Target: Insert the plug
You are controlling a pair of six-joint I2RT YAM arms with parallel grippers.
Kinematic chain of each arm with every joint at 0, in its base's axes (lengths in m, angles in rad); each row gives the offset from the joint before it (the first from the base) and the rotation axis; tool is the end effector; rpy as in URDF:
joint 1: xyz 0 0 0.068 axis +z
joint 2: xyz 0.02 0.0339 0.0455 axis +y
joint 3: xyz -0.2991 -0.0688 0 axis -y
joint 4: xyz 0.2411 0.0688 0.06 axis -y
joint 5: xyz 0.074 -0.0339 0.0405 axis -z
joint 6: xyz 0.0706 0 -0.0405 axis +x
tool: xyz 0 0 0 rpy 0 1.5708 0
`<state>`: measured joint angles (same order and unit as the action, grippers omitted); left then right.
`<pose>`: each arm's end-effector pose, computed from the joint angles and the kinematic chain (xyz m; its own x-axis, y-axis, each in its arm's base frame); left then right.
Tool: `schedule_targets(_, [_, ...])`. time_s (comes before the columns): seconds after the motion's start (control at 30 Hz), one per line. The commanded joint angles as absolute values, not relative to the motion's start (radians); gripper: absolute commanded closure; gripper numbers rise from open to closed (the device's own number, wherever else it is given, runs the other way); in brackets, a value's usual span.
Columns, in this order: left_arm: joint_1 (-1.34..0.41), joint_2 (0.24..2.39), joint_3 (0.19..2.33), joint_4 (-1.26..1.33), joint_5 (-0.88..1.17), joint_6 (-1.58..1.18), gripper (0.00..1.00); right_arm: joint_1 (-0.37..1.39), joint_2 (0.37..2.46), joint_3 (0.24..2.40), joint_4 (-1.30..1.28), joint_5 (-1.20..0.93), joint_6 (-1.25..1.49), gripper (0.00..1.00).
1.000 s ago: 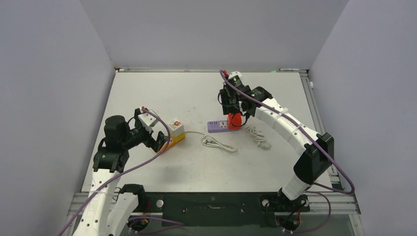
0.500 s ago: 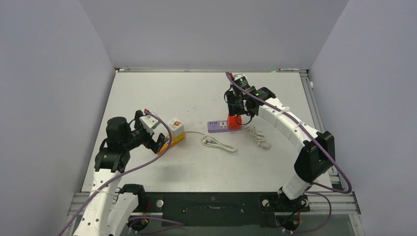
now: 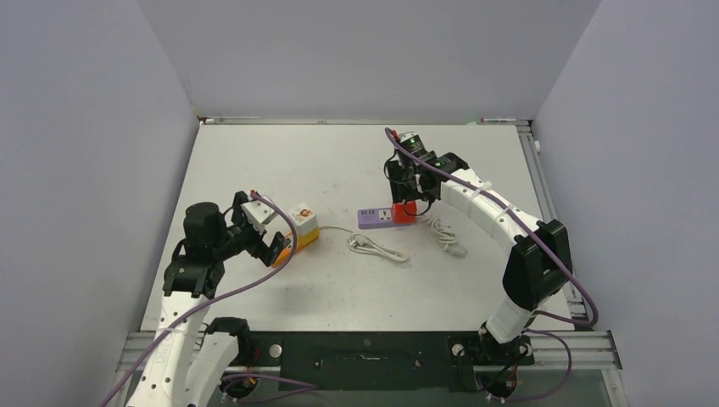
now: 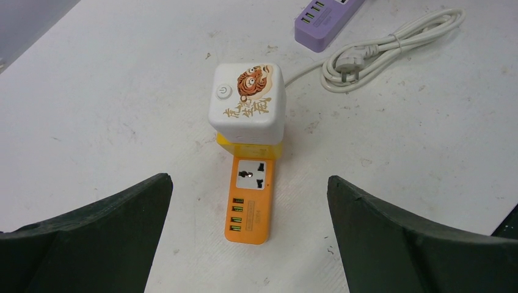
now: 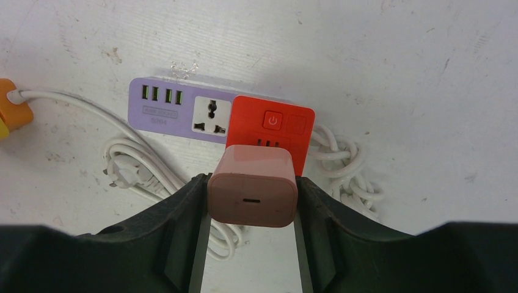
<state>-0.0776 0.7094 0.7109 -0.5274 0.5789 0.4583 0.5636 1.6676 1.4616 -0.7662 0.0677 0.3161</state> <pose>0.1457 -0.0501 0.3019 -0.2114 0.3879 -0.8971 0.7027 0.6983 0.1363 0.3226 0.1982 0.3013 -0.8194 -0.1510 -0.5529 -0.2589 0.9582 0.1220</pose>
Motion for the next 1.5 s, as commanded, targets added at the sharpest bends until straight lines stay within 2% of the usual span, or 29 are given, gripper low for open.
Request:
schedule_targets(0.0, [-0.078, 0.694, 0.726, -0.531, 0.58, 0.478, 0.04, 0.551, 1.675, 1.45, -0.721, 0.07, 0.295, 0.93])
schedule_targets(1.47, [-0.078, 0.69, 0.721, -0.517, 0.573, 0.483, 0.04, 0.529, 1.662, 1.346, -0.697, 0.029, 0.289, 0.95])
